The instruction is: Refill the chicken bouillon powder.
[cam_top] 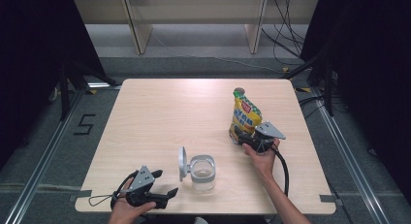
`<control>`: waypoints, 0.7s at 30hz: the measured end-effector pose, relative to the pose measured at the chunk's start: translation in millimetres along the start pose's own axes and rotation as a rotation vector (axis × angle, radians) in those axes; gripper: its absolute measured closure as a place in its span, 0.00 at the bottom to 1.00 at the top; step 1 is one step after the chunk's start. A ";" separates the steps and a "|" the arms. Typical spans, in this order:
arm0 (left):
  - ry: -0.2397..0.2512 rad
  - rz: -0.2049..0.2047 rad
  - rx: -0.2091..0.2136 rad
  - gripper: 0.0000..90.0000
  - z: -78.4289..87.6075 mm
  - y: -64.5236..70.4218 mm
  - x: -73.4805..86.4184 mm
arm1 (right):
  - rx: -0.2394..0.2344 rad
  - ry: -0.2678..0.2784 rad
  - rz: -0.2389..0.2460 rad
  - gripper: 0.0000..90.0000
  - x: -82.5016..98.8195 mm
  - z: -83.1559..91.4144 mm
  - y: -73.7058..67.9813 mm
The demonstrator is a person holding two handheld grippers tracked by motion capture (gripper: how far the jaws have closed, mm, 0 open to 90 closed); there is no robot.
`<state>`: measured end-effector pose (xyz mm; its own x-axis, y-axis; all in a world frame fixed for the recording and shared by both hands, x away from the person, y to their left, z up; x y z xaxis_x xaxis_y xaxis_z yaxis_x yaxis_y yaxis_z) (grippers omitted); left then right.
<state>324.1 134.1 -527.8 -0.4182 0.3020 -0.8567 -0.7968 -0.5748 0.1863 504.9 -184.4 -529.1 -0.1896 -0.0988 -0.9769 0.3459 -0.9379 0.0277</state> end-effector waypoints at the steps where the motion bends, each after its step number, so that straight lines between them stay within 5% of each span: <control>1: 0.003 -0.011 -0.001 0.17 0.0 -0.4 -0.5 | 0.008 0.018 0.012 0.25 -1.0 -1.3 0.5; 4: 0.003 -0.017 -0.001 0.17 0.3 -0.8 -0.8 | -0.022 -0.009 -0.007 0.27 -0.1 -2.3 -1.5; 7: -0.004 -0.022 0.000 0.17 0.5 -0.9 -0.6 | -0.009 0.020 0.002 0.28 -1.4 -4.1 -2.4; 15: -0.008 -0.024 -0.003 0.17 0.4 -0.8 -0.4 | -0.006 -0.003 -0.028 0.30 -0.9 -4.8 -1.4; 18: -0.008 -0.024 0.003 0.17 -0.1 -0.2 -0.4 | -0.002 0.036 0.003 0.34 -3.0 -7.4 2.2; 21: -0.016 -0.032 0.005 0.17 -0.5 -0.9 0.3 | -0.034 0.001 -0.001 0.40 -1.4 -6.4 -2.7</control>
<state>324.9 134.4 -528.4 -0.3997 0.3320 -0.8544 -0.8119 -0.5610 0.1618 510.1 -179.6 -529.2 -0.1891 -0.0975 -0.9771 0.3765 -0.9262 0.0196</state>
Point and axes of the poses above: each handheld gripper's, and its own axes: z roughly backward along the jaws, x roughly out of its underside, y roughly to its right, the point moved 6 cm from there along -z, roughly forward along the jaws, and after that the axes turned 9 degrees about x, right-handed, at the moved point
